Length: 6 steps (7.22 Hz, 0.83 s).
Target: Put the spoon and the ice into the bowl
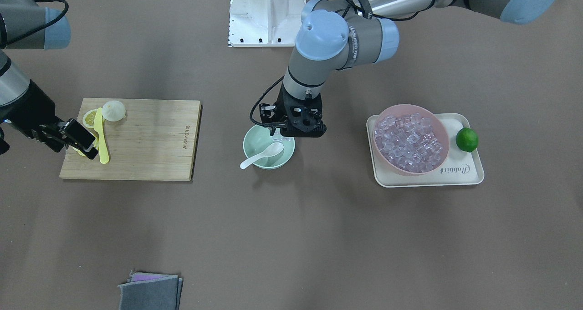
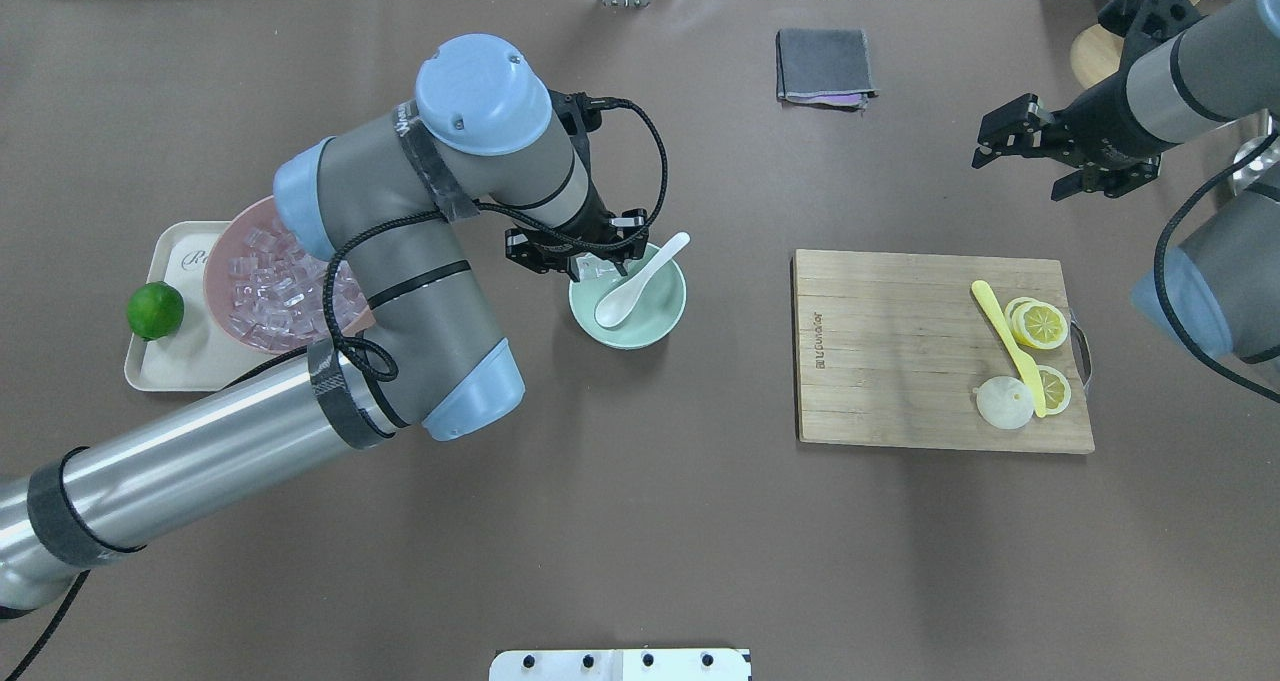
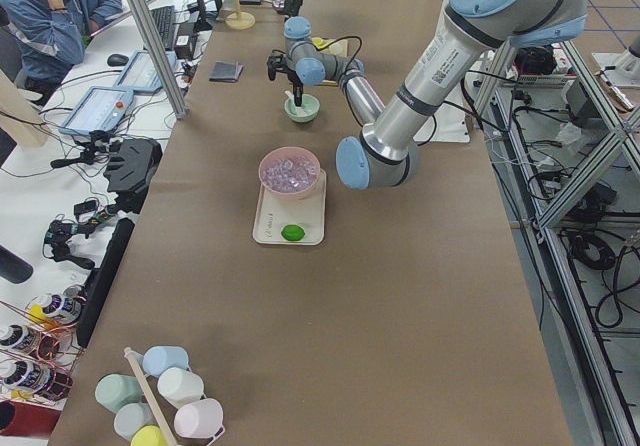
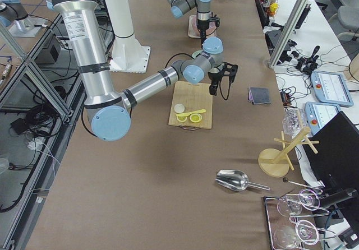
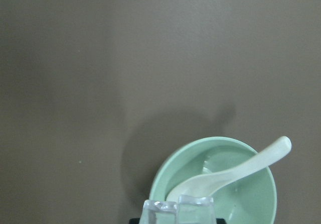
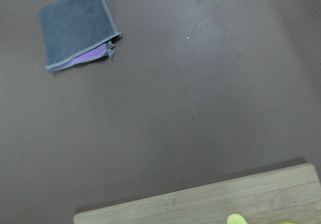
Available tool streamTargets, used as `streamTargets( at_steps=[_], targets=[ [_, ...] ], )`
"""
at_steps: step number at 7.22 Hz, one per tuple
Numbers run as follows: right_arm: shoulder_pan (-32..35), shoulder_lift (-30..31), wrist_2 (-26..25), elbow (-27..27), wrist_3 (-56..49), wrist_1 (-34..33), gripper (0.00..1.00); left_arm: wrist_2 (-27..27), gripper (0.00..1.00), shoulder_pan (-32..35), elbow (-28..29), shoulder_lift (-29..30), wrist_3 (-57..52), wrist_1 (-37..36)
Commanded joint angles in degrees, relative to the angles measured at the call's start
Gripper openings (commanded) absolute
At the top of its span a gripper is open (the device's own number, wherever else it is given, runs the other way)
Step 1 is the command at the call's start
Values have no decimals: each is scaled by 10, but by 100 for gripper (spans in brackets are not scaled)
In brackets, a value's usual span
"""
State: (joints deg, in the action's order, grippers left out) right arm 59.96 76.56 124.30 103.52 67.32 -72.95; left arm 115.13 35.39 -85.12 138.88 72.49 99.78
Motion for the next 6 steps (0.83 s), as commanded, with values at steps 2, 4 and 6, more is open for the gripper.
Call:
streamTargets(
  at_steps=[2, 4, 6],
  targets=[
    [39, 40, 35, -5, -86, 2, 100, -21, 98, -2, 3, 6, -7, 9],
    [54, 60, 51, -5, -123, 4, 100, -16, 98, 27, -73, -77, -34, 5],
    [92, 76, 81, -9, -197, -1, 100, 24, 98, 92, -164, -172, -156, -40]
  ],
)
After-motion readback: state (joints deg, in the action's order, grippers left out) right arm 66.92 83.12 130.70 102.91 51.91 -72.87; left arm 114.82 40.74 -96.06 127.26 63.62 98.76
